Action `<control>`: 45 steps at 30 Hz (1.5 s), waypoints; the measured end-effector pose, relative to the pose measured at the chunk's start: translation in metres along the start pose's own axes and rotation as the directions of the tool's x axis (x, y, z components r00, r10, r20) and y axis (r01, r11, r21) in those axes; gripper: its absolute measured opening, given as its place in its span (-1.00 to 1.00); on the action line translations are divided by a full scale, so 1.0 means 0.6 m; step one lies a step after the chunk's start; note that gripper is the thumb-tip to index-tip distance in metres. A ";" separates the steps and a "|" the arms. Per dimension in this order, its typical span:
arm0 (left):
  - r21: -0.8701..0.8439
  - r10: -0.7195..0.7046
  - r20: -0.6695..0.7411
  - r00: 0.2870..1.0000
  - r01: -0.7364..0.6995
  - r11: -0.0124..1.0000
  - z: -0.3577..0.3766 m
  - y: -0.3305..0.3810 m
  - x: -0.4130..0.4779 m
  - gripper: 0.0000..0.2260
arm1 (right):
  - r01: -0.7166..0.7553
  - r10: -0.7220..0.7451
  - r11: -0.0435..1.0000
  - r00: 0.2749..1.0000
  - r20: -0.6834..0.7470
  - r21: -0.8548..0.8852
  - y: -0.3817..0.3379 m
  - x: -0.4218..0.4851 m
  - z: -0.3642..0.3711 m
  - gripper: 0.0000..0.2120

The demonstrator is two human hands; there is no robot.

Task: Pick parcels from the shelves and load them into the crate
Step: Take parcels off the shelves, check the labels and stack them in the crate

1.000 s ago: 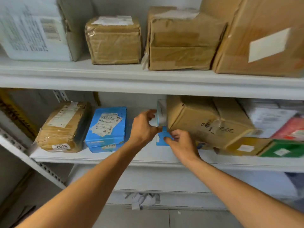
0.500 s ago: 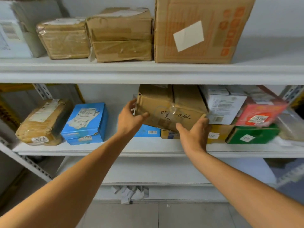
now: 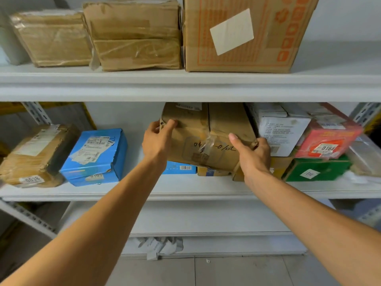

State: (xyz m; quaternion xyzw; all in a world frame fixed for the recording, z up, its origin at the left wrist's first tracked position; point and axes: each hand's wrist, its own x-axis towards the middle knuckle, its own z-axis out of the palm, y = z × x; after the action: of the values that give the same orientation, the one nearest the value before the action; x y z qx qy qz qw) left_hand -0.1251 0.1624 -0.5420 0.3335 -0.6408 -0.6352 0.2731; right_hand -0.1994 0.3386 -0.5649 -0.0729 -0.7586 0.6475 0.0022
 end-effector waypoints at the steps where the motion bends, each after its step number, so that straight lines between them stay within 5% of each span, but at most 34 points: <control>1: -0.001 -0.010 0.003 1.000 0.010 1.000 -0.010 -0.003 -0.007 -0.72 | 0.019 -0.019 0.999 1.000 -0.003 0.037 0.005 -0.005 -0.002 -0.52; 4: -0.058 -0.054 0.015 0.998 0.054 0.997 -0.044 -0.024 -0.033 -0.77 | 0.063 -0.060 0.989 0.998 -0.027 0.132 0.012 -0.014 -0.006 -0.57; 8: -0.079 -0.078 0.127 0.989 0.088 0.993 -0.081 -0.045 -0.048 -0.73 | 0.012 -0.011 1.000 0.999 -0.038 0.025 0.010 -0.012 -0.009 -0.51; 13: -0.006 -0.138 0.331 0.933 0.149 0.989 -0.095 -0.018 -0.020 -0.45 | -0.030 0.027 0.999 0.988 0.151 0.020 0.018 0.007 -0.028 -0.68; 16: 0.125 -0.176 0.440 0.881 0.134 0.983 -0.097 -0.009 -0.011 -0.44 | -0.018 0.042 0.996 0.953 0.299 -0.084 0.023 0.023 -0.038 -0.32; 19: 0.149 -0.170 0.404 0.899 0.118 0.982 -0.095 -0.023 -0.023 -0.54 | -0.013 0.084 0.986 0.897 0.434 -0.164 0.036 0.029 -0.044 0.01; 23: 0.075 -0.113 0.390 0.914 0.091 0.993 -0.098 -0.048 -0.037 -0.35 | 0.001 0.108 0.976 0.865 0.489 -0.218 0.050 0.010 -0.057 0.25; 27: 0.074 -0.142 0.413 0.900 0.122 0.990 -0.121 -0.068 -0.081 -0.28 | -0.029 0.084 0.991 0.904 0.419 -0.134 0.076 -0.029 -0.081 0.18; 33: 0.008 -0.142 0.272 0.952 0.145 0.989 -0.160 -0.099 -0.170 -0.64 | -0.080 0.133 0.988 0.868 0.479 -0.130 0.120 -0.101 -0.121 -0.06; 35: 0.012 -0.129 0.254 0.959 0.130 0.991 -0.173 -0.093 -0.187 -0.66 | -0.082 0.132 0.989 0.864 0.486 -0.123 0.115 -0.114 -0.131 0.00; 41: 0.104 -0.140 0.326 0.935 0.112 0.988 -0.202 -0.053 -0.218 -0.20 | -0.029 0.117 0.986 0.825 0.552 -0.166 0.080 -0.133 -0.147 0.14; 45: 0.114 -0.116 0.348 0.930 0.081 0.990 -0.214 -0.028 -0.232 -0.25 | -0.059 0.084 0.996 0.848 0.524 -0.065 0.051 -0.133 -0.144 0.22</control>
State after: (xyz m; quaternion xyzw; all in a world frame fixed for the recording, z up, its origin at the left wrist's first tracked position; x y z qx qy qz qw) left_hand 0.0631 0.1896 -0.5431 0.2587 -0.6920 -0.6657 0.1047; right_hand -0.1089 0.4192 -0.5738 0.0788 -0.7418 0.6246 -0.2313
